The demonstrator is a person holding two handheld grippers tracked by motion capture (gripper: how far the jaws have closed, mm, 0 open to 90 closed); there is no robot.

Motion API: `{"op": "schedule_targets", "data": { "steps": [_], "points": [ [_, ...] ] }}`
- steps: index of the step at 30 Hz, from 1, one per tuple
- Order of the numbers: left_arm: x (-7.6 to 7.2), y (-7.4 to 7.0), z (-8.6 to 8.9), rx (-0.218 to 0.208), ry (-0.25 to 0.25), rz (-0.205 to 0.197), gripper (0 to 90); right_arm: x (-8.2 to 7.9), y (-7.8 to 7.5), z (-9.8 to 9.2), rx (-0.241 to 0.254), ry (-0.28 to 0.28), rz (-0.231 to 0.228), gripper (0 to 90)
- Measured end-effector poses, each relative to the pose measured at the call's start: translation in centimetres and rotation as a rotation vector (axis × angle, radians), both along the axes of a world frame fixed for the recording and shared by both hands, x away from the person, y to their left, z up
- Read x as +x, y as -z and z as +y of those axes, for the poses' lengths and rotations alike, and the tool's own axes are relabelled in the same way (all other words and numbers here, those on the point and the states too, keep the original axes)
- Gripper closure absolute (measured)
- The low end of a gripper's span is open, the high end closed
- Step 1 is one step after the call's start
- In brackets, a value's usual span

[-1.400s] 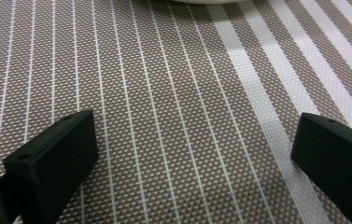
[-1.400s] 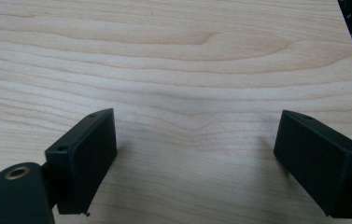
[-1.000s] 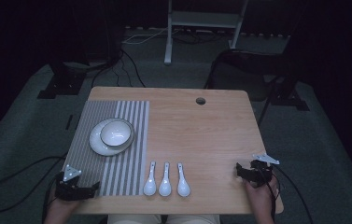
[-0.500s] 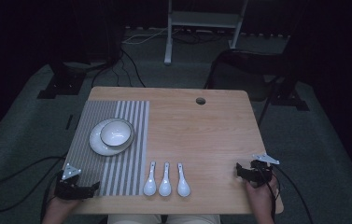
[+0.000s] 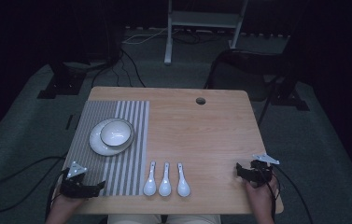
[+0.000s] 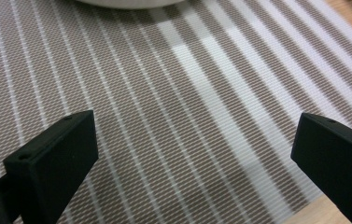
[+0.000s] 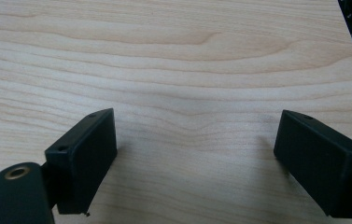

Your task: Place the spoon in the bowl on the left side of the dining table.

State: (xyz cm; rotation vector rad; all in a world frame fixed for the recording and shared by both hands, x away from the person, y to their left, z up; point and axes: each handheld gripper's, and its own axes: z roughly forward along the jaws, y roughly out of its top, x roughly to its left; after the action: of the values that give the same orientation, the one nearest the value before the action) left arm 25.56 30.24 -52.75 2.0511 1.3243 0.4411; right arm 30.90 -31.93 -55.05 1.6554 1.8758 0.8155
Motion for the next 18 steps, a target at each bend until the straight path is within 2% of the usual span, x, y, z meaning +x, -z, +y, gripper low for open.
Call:
{"op": "schedule_targets", "data": {
  "steps": [8,18],
  "points": [
    [0.5,-1.1,-1.8,-0.018,0.049,-0.017,0.7,0.0,0.0,0.0,0.000,0.000,0.000,12.5],
    [1.1,-1.8,-4.4,-0.034,0.116,-0.017,0.7,0.0,0.0,0.0,0.001,0.000,0.000,12.5]
  ]
}}
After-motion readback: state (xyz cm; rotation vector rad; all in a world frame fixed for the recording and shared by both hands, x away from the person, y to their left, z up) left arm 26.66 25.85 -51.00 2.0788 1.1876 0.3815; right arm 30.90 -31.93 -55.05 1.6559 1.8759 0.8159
